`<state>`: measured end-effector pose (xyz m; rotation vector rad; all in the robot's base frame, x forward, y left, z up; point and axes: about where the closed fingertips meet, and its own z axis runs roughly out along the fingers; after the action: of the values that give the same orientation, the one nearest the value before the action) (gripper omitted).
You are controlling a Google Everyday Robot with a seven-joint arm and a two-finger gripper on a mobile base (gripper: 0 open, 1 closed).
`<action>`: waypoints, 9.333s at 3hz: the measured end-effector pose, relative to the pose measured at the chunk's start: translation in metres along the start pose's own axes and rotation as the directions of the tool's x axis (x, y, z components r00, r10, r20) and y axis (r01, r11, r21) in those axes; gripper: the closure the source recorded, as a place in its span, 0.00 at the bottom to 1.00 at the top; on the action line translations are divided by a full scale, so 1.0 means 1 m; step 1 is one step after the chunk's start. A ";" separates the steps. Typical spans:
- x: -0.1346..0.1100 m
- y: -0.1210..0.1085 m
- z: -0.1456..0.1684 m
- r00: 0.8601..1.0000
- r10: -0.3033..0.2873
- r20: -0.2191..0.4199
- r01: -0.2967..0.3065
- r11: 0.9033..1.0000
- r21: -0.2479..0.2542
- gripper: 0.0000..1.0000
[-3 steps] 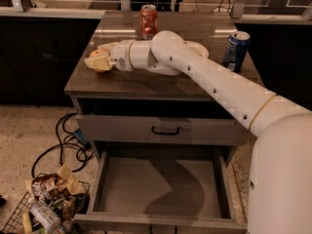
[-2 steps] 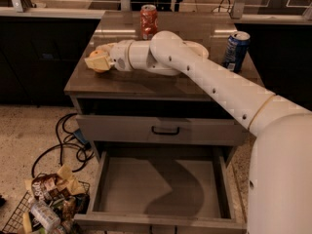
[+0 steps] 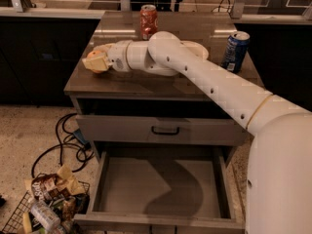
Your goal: Place orange into middle drawer
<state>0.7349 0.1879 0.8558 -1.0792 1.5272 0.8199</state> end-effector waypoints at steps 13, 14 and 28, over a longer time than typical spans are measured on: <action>-0.005 0.044 -0.081 0.999 0.022 -0.030 -0.021 0.998 0.060 1.00; 0.023 0.069 -0.143 0.998 0.050 -0.027 -0.047 0.994 0.101 1.00; 0.524 0.138 -0.140 0.965 0.226 -0.135 -0.233 0.972 -0.038 1.00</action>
Offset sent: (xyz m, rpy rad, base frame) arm -0.0008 0.0022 -0.0004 0.0002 0.0008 0.0033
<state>0.5311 -0.0036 0.3706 -1.0228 1.7725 0.9690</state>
